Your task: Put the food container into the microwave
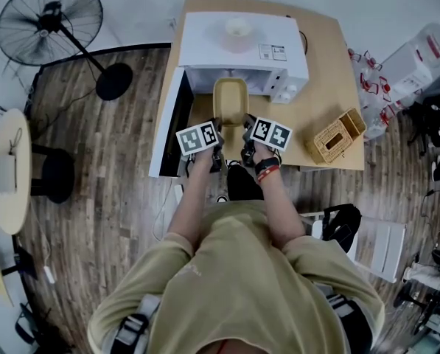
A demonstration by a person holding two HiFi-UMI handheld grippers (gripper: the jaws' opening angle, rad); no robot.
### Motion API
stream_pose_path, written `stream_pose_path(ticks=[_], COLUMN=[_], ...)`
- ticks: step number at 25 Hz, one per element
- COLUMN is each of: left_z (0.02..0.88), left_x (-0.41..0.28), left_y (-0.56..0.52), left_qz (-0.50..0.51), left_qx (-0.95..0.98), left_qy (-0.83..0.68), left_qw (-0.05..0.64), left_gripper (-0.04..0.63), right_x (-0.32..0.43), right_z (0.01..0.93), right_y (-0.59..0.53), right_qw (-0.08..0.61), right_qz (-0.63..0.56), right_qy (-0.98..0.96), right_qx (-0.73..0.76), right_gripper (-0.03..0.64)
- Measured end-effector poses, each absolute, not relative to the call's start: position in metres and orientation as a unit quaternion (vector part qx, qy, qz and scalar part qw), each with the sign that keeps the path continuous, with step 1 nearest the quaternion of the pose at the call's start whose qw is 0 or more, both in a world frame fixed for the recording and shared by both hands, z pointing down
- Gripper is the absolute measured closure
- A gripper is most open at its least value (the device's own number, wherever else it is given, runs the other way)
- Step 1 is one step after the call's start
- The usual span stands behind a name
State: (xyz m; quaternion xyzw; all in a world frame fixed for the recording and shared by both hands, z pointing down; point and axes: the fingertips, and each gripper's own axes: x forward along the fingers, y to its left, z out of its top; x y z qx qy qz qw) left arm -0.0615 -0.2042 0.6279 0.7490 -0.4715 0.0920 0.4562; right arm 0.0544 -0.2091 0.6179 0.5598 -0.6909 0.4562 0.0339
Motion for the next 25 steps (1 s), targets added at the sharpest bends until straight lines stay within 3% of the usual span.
stream_pose_path(ticks=[25], left_z=[0.655], left_x=[-0.051], left_y=[-0.269], left_qz=[0.109], left_qx=[0.727], left_qy=[-0.477], left_qw=[0.482], left_gripper=[0.545], right_x=[0.065], right_z=[0.639], right_y=[-0.278], right_qw=[0.043], right_qz=[0.481], right_qy=[-0.681], right_qx=[0.550], right_gripper=[0.569])
